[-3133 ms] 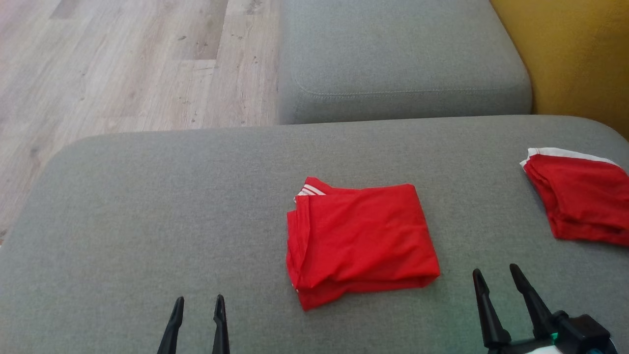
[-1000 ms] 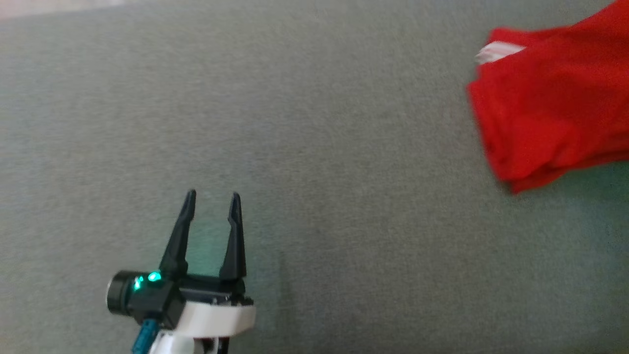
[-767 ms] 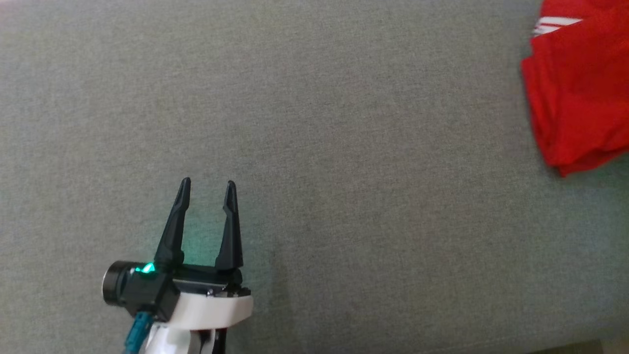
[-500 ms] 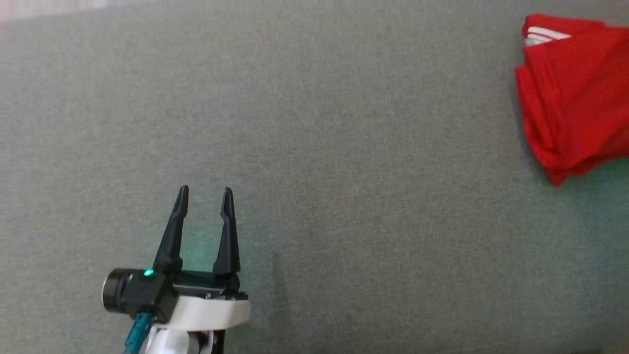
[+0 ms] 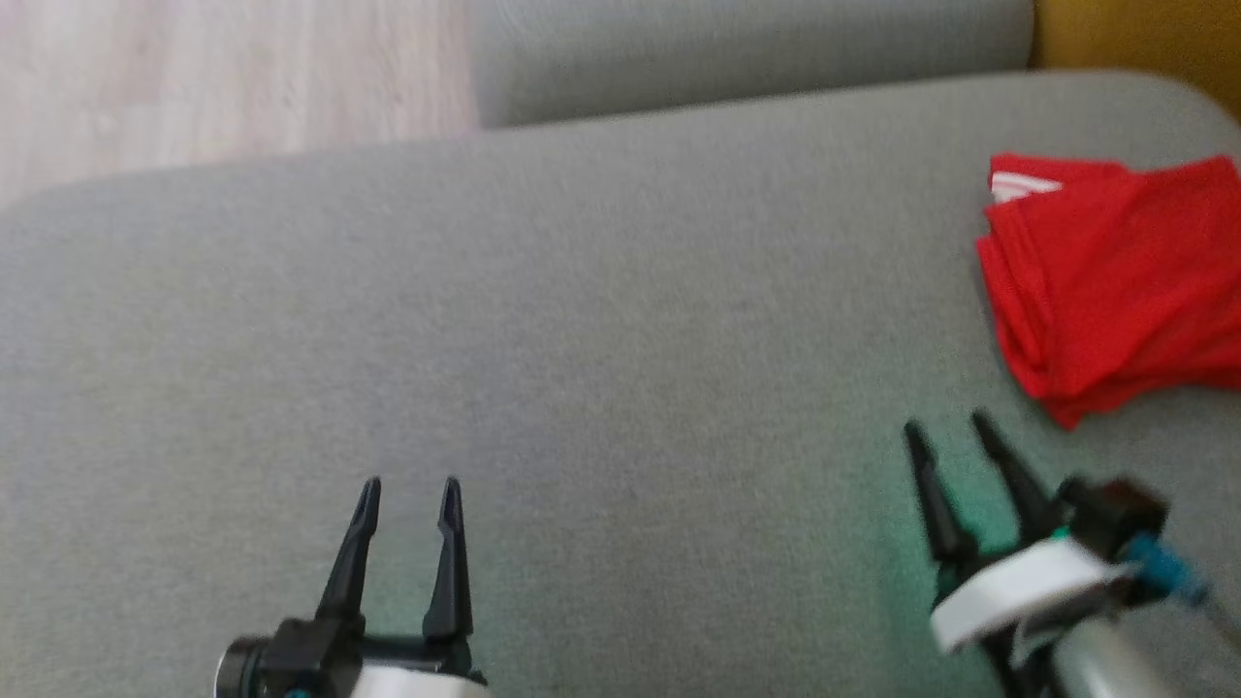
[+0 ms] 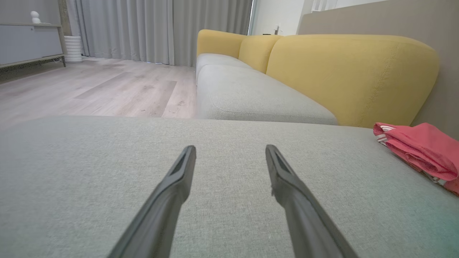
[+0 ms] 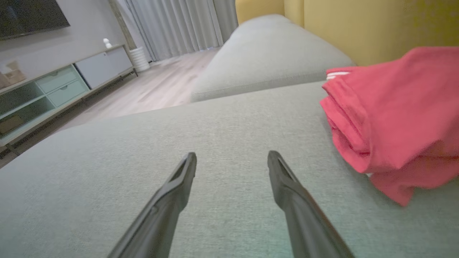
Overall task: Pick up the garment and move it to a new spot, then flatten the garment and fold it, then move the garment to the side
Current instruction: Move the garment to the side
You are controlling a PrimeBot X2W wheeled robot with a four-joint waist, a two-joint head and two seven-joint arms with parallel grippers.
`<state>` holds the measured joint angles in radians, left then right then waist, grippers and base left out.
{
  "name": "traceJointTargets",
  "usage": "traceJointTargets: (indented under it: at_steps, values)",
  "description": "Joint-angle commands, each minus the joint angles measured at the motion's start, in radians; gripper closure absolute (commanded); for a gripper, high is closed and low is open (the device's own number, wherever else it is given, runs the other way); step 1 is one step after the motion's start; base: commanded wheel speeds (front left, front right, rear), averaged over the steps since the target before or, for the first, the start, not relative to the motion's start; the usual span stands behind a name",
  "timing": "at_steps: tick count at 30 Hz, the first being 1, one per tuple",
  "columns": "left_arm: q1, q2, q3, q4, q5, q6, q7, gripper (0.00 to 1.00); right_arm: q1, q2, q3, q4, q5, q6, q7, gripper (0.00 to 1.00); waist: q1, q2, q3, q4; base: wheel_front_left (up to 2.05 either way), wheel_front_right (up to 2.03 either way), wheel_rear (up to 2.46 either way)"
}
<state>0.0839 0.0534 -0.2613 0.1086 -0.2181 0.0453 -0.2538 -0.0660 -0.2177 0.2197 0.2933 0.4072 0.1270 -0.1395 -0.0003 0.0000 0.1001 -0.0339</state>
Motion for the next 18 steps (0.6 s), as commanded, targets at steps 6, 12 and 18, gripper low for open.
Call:
traceJointTargets:
  at_steps: [6, 12, 18]
  values:
    - [0.04, -0.003, 0.044, -0.027, -0.011, 0.018, -0.008, 0.0, 0.044, 0.048, 0.039, 0.019, -0.119, 0.004, -0.12, 0.0, 0.0003, 0.0, -0.126, 0.048, 0.0, 0.0, 0.0]
    - [0.087, -0.003, 0.07, -0.058, 0.006, 0.027, -0.008, 0.0, 0.179, 0.123, -0.08, -0.187, -0.228, 0.004, -0.122, 0.0, 0.0003, 0.0, -0.176, 0.08, 0.0, 0.0, 0.0]
    - [0.133, -0.003, 0.087, -0.072, 0.022, 0.027, -0.008, 0.0, 0.28, 0.154, -0.14, -0.222, -0.264, 0.004, -0.122, 0.0, 0.0003, 0.0, -0.199, 0.092, 0.0, 0.0, 0.0]
